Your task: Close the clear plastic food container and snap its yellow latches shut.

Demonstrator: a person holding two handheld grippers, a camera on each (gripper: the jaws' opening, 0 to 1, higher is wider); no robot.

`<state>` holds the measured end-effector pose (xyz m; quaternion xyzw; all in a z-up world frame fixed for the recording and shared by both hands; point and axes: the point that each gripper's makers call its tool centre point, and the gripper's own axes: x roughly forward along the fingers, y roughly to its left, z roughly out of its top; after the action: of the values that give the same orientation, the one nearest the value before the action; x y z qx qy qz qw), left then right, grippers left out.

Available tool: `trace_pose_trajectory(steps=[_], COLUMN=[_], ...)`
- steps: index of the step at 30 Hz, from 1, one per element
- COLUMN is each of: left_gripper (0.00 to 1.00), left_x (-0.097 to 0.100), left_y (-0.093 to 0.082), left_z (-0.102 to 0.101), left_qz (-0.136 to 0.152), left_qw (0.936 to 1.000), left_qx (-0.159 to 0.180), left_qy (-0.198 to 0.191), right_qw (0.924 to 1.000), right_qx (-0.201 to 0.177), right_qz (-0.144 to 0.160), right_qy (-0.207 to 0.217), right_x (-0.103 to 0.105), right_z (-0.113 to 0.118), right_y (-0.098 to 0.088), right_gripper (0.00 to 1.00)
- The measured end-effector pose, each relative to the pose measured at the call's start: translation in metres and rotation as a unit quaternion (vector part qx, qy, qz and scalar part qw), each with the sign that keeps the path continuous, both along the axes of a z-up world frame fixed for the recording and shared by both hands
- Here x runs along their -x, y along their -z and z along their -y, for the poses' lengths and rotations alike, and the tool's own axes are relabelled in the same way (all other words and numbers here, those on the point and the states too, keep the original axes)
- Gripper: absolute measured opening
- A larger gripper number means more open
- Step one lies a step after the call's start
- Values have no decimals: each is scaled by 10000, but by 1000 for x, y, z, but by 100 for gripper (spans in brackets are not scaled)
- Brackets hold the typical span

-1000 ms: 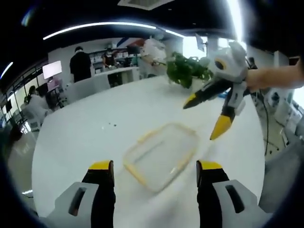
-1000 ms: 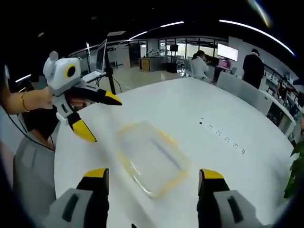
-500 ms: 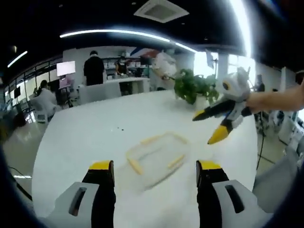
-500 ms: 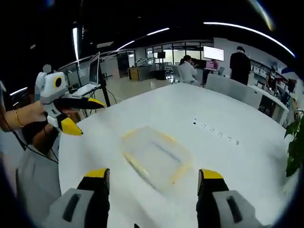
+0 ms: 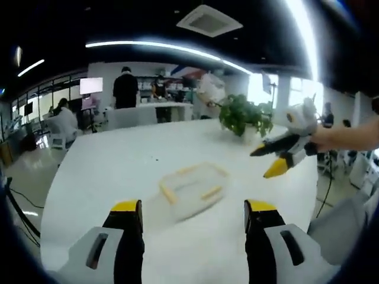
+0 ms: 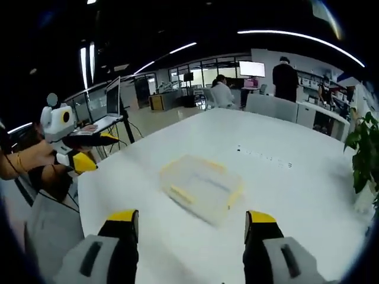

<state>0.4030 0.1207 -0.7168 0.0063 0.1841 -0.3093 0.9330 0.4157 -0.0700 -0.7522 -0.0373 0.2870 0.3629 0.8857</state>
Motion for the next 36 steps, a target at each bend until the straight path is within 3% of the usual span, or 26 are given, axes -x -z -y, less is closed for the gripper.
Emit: trace_pose_trajectory(steps=[4, 15, 22, 36], left_gripper=[67, 66, 65, 66], left_x=[15, 41, 51, 61], left_y=[-4, 1, 4, 0], left_z=[-1, -4, -7, -12], left_qz=[17, 71, 39, 93], left_qw=[9996, 9988, 9984, 9980], left_qx=[265, 419, 488, 548], left_qy=[-84, -241, -274, -299], right_qw=[9999, 9982, 9965, 9940], right_qx=[-92, -376, -606, -811], right_qz=[64, 116, 172, 100], right_qy=[123, 449, 541, 731], right_x=[14, 50, 70, 94], right_z=[-1, 8, 6, 4], right_y=[-2, 1, 3, 5], right_gripper=[72, 68, 63, 64])
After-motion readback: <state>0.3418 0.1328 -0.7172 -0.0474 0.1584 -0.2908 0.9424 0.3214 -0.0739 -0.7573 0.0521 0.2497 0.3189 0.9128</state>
